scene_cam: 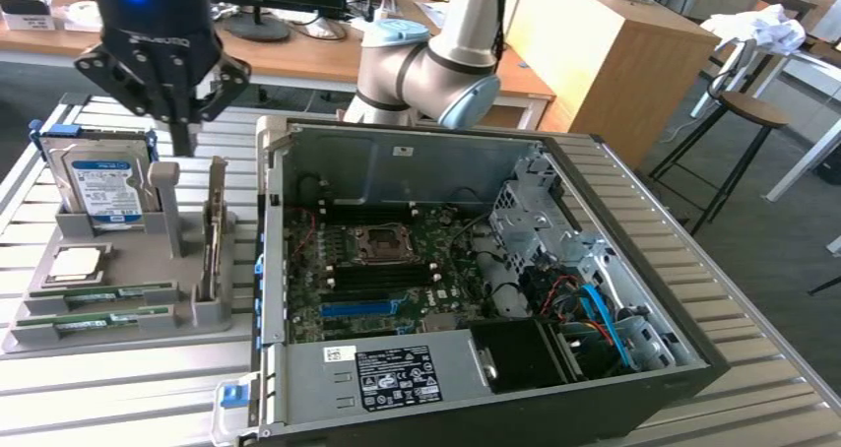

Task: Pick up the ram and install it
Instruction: 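Reach for the ram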

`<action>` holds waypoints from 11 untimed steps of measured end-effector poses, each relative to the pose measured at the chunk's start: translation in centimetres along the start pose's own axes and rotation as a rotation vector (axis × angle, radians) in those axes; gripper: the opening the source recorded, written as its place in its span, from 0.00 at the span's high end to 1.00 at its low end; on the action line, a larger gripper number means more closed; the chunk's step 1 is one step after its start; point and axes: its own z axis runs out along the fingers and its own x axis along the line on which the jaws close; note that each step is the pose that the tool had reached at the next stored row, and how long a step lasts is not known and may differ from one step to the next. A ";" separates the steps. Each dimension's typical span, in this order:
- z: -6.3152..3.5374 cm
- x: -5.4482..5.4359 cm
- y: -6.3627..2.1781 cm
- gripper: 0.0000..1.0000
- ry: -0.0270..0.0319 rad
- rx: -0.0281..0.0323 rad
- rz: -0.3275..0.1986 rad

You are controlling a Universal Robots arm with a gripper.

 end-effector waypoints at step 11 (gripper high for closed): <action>-0.03 2.9 -0.22 0.90 0.0000 0.0000 0.000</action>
